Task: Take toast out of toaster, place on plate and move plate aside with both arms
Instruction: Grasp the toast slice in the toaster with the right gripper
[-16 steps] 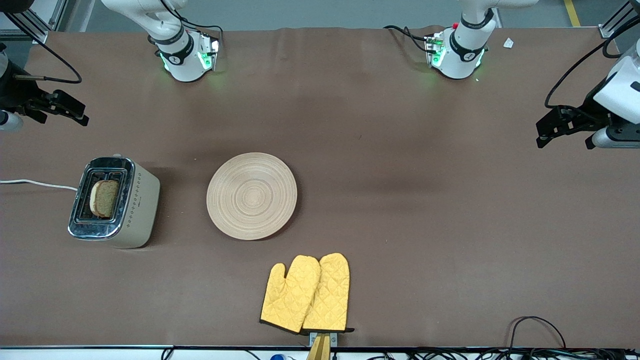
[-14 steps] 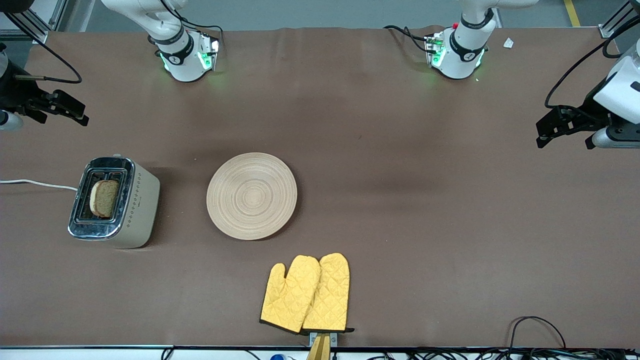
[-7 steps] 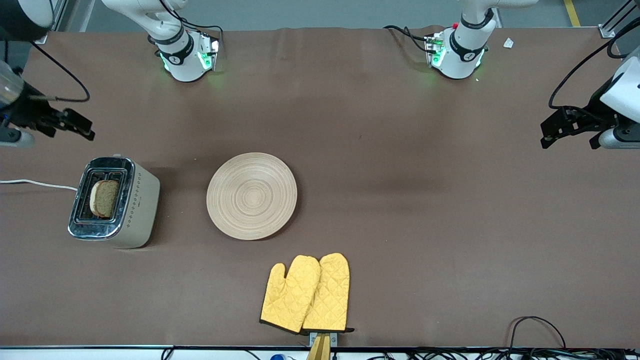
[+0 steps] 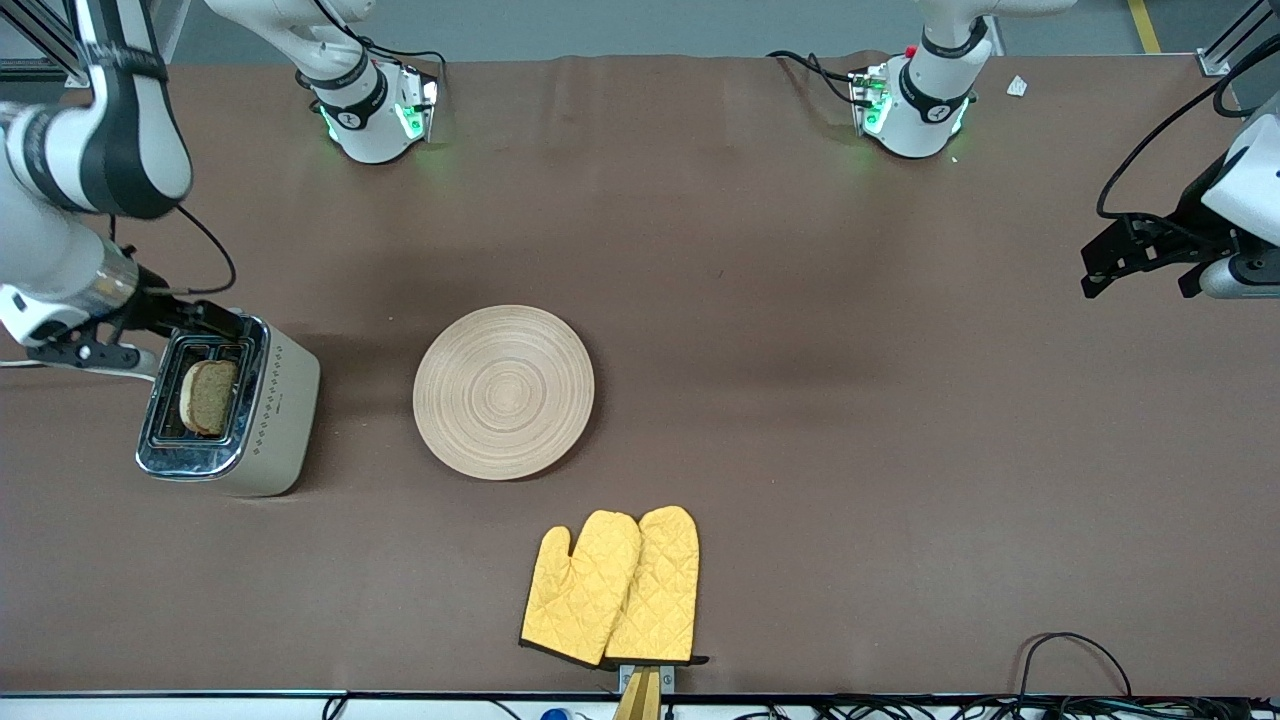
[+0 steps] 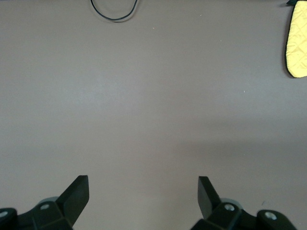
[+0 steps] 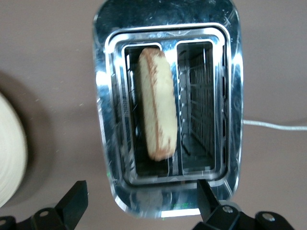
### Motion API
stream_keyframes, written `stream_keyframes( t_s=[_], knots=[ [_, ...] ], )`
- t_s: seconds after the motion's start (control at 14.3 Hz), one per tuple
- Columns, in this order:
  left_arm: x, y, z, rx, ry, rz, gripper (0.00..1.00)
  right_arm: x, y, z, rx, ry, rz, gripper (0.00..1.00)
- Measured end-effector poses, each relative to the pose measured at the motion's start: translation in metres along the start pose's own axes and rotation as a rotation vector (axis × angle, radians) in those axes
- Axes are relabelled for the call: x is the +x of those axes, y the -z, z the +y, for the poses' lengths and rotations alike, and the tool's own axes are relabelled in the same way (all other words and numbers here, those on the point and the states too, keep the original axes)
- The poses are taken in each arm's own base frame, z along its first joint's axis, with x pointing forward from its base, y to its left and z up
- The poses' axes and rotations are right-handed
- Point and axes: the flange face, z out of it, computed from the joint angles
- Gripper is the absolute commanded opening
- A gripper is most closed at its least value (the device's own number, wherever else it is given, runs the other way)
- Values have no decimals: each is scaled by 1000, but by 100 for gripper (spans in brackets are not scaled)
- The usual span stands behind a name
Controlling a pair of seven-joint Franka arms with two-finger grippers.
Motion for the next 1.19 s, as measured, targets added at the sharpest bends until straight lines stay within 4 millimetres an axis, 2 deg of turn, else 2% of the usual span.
stream_keyframes(
  t_s=[0.14, 0.21, 0.28, 0.35, 0.56, 0.91, 1.05, 1.19],
  knots=[
    [0, 0, 0, 0, 0, 0, 100, 12, -24, 3, -13, 2, 7, 100],
    [0, 0, 0, 0, 0, 0, 100, 15, -28, 5, -14, 0, 10, 96],
    [0, 0, 0, 0, 0, 0, 100, 19, -28, 7, -15, -3, 13, 57],
    [0, 0, 0, 0, 0, 0, 100, 23, -26, 9, -16, -7, 20, 3],
    [0, 0, 0, 0, 0, 0, 100, 30, -16, 13, -18, -13, 34, 0],
    [0, -1, 0, 0, 0, -2, 100, 32, -13, 16, -17, -20, 40, 0],
    [0, -1, 0, 0, 0, -4, 100, 39, 6, 17, -9, -27, 45, 0],
    [0, -7, 1, 1, -9, -21, 100, 46, 43, 14, 23, -41, 25, 0]
  ],
)
